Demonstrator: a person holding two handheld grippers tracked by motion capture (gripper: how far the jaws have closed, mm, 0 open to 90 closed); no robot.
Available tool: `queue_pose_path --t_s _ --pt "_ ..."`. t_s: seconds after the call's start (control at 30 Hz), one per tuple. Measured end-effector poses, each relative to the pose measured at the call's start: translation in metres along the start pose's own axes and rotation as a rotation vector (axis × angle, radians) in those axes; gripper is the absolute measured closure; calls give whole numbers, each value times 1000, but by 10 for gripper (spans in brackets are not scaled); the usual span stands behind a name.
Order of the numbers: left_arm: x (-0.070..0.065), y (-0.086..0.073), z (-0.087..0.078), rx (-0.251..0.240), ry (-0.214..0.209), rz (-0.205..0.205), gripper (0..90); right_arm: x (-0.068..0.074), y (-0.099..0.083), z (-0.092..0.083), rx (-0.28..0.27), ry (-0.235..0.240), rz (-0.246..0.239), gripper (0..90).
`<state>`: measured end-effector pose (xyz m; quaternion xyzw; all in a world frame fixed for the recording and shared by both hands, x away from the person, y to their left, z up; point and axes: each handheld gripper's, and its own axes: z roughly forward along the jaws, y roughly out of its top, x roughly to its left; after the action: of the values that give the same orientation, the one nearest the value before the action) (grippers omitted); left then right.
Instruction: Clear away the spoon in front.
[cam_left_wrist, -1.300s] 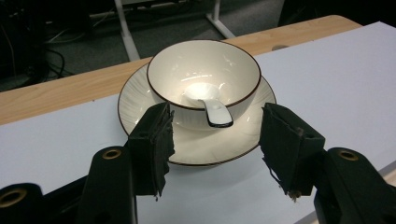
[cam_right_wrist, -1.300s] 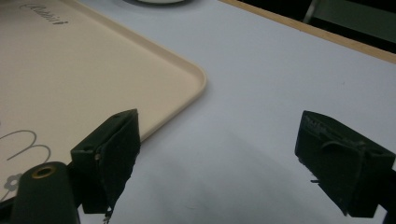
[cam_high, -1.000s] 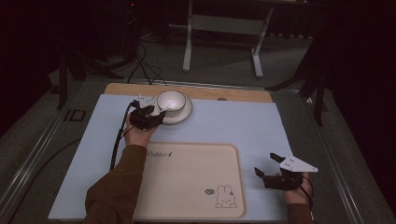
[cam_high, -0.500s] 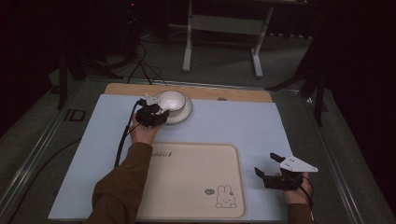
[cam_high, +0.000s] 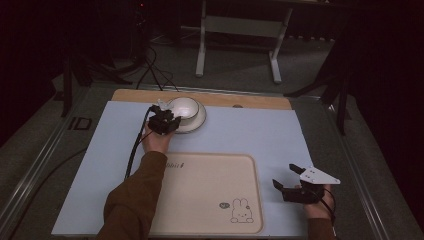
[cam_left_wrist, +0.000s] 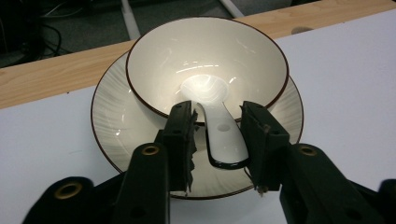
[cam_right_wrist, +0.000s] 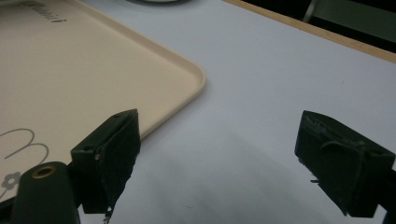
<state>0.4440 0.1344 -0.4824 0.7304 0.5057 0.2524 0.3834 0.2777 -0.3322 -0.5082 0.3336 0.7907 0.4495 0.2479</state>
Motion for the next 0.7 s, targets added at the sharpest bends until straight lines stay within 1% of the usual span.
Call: queue_pose_path --t_s 0.07,0.1,0.3,0.5,0.7 --pt "0 0 0 0 0 0 661 0 0 0 0 1 -1 139" --pt "0 0 1 6 8 -3 673 0 0 0 0 1 -1 139" --pt "0 0 2 5 4 -14 707 0 0 0 1 2 -1 139" --pt "1 1 3 5 7 -27 721 0 0 0 3 3 -1 139" --pt "1 0 3 8 10 -23 730 0 0 1 4 2 -1 139"
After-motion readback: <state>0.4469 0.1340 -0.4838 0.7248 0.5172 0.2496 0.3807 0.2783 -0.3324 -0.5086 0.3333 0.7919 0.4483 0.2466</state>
